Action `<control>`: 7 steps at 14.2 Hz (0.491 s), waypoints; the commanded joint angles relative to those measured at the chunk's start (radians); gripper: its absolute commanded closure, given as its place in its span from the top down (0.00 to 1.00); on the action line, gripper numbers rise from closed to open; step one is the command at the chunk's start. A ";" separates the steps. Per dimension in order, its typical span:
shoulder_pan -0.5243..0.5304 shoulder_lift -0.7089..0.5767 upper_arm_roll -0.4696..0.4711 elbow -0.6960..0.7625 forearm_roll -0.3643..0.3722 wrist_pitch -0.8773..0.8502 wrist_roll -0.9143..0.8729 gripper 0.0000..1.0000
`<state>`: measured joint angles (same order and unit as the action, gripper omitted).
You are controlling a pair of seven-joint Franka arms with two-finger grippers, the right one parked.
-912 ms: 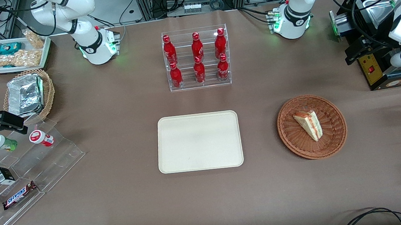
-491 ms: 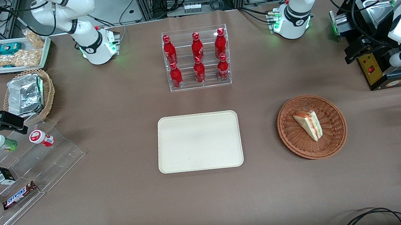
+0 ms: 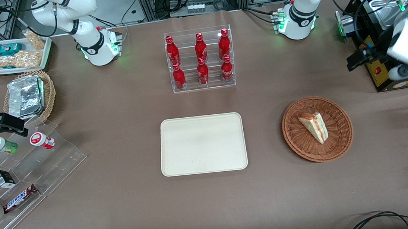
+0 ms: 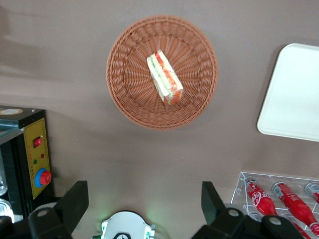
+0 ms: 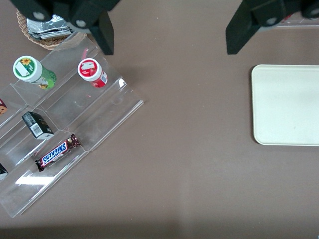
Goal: Place sandwich from basket to tray
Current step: 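Move the left gripper down toward the sandwich in the woven basket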
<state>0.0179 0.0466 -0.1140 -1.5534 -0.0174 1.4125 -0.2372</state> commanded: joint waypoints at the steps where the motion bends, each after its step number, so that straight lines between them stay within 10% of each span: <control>1: -0.015 0.093 0.013 0.009 0.004 -0.004 -0.052 1.00; 7: -0.006 0.151 0.013 -0.251 0.007 0.368 -0.252 1.00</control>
<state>0.0184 0.2393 -0.1069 -1.6643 -0.0170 1.6427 -0.4496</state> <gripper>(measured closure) 0.000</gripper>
